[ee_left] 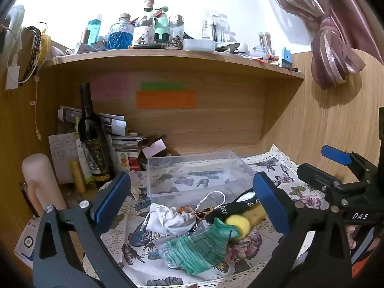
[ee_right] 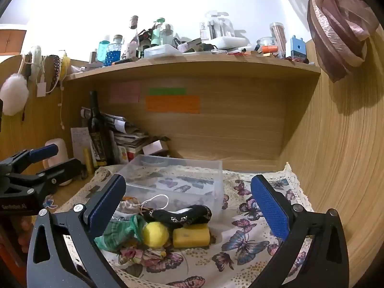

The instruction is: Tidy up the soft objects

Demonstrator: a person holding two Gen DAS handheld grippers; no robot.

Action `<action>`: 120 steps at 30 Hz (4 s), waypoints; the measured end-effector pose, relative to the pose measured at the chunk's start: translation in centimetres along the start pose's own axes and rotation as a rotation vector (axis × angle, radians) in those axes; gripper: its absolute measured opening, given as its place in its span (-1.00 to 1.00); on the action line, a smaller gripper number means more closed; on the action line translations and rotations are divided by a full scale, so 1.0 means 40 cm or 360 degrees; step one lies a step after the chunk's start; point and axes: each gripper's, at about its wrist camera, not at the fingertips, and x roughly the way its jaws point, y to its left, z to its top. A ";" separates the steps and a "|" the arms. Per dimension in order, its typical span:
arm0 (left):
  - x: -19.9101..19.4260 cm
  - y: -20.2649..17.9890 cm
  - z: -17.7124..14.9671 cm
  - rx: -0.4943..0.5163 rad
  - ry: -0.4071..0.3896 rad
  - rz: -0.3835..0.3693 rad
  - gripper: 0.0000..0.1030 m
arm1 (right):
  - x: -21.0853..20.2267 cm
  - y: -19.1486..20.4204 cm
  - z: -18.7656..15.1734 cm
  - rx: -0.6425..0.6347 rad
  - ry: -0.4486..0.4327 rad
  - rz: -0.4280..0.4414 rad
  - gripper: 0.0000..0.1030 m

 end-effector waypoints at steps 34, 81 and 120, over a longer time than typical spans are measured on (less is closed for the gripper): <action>-0.009 -0.025 0.007 0.0017 -0.0036 -0.0030 1.00 | 0.000 -0.005 -0.002 0.0029 0.0018 0.0023 1.00; -0.010 -0.025 0.009 0.0003 -0.0044 -0.0082 1.00 | 0.013 0.005 0.001 0.0039 0.0041 0.0056 1.00; 0.385 0.150 -0.171 -0.0220 0.0802 -0.0184 0.82 | 0.338 -0.046 -0.146 0.0055 0.0675 0.0268 0.78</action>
